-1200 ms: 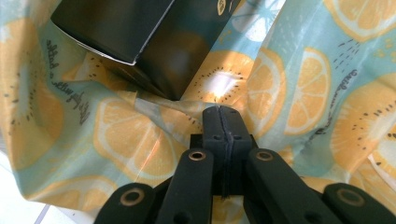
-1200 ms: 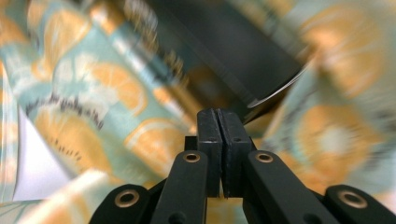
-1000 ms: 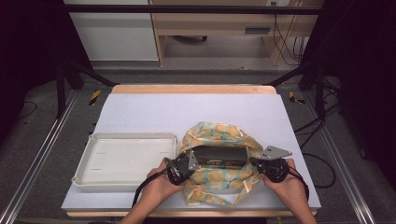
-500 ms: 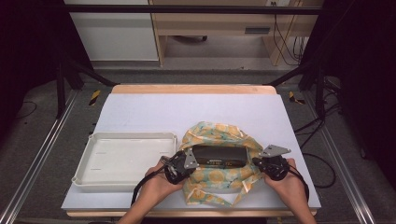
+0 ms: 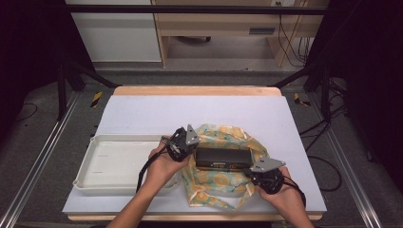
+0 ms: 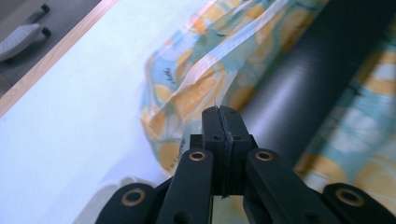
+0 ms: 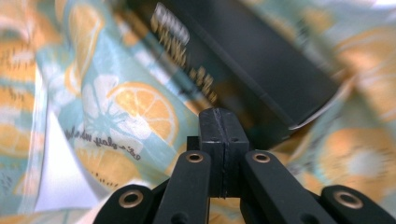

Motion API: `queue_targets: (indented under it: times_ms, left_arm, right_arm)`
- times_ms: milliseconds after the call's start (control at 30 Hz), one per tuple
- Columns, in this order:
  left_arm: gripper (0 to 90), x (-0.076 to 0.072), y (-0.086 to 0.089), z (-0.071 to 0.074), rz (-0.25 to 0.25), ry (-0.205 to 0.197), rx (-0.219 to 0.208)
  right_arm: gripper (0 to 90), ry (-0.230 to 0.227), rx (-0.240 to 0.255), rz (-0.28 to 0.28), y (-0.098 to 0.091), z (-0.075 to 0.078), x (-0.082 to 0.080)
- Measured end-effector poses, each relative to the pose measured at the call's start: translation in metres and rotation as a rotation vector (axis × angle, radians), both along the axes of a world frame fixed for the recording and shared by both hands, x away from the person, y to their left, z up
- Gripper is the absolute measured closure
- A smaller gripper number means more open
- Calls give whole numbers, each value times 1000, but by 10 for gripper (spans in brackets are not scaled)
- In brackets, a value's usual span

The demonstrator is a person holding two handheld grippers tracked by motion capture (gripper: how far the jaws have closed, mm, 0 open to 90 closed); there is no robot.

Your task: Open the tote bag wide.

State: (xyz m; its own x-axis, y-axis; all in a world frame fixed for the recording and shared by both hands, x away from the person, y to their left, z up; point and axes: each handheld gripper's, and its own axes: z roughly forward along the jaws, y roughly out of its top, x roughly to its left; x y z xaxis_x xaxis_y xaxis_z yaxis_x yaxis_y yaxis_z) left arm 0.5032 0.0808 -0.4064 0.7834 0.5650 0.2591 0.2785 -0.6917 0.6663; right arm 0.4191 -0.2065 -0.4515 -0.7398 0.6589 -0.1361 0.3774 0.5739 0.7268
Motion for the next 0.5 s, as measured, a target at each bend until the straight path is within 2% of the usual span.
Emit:
queue_targets:
  times_ms: [100,267,400,433,500]
  left_arm:
    - [900,12,-3,-10,17,37,30]
    - [900,26,-5,-29,25,95,77]
    - [899,32,-8,-38,28,134,107]
    - [899,33,-8,-40,26,155,121]
    - [899,34,-7,-42,29,166,123]
  right_arm:
    - [900,43,-25,12,3,-8,2]
    - [900,89,-54,5,1,-16,4]
    - [900,97,-64,2,0,-17,5]
    - [900,103,-63,3,0,-18,5]
    - [900,101,-60,4,-2,-17,4]
